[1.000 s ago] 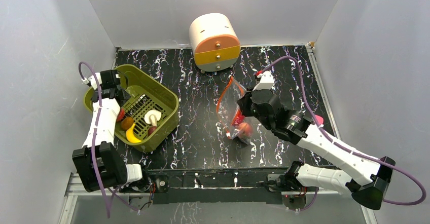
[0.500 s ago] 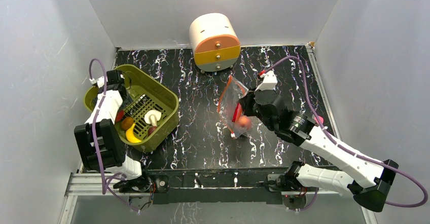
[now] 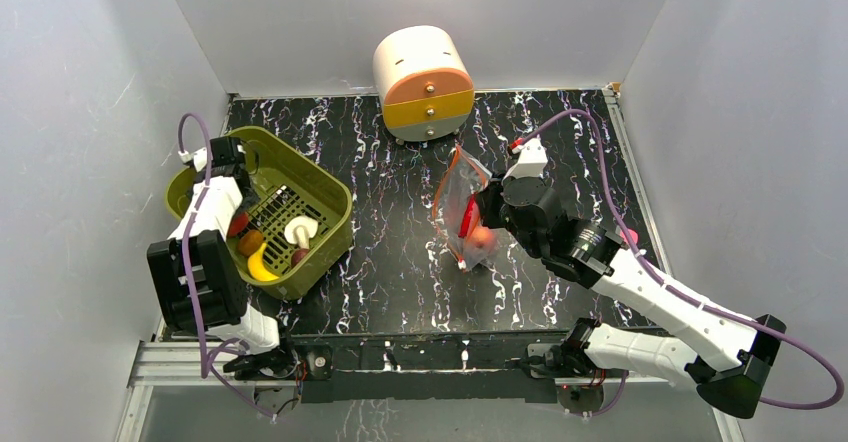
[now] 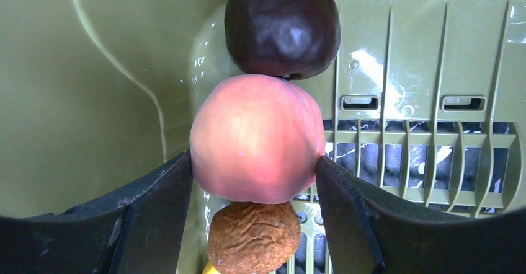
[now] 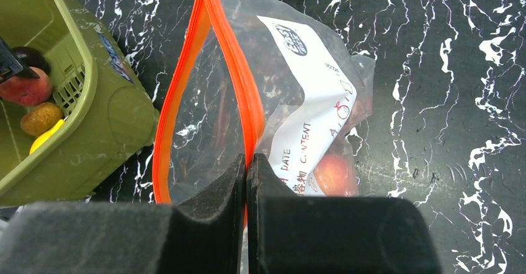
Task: Place the food in the zip-top bag and seal the zipper
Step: Pick up the fake fruit from the bin.
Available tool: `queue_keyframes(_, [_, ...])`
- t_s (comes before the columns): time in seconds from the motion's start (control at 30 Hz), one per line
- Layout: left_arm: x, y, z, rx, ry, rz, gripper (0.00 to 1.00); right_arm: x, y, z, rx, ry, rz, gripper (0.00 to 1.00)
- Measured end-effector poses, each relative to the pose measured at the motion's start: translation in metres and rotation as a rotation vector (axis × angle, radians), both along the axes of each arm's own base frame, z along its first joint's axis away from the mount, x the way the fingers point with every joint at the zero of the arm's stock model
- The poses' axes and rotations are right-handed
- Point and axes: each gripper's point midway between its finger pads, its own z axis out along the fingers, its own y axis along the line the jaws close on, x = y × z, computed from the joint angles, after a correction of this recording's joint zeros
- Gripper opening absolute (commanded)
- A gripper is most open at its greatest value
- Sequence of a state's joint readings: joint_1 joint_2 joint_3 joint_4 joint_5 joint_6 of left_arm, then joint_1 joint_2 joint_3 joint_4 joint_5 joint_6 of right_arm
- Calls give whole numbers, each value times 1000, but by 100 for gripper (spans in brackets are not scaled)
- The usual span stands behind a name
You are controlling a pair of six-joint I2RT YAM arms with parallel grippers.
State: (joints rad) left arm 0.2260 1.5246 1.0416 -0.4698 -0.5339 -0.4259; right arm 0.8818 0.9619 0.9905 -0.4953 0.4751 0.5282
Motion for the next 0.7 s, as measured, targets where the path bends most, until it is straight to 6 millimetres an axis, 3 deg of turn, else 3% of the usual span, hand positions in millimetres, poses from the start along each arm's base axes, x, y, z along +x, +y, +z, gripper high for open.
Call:
queue_keyframes(0.17, [6, -5, 2, -33, -18, -24, 35, -1, 1, 0, 3, 3, 6, 0])
queue_keyframes(0.43, [17, -21, 11, -115, -69, -109, 32, -3, 4, 1, 29, 15, 16, 0])
queue_keyframes(0.7, [21, -42, 52, -167, -208, -221, 28, -7, 4, 8, 70, 12, 16, 0])
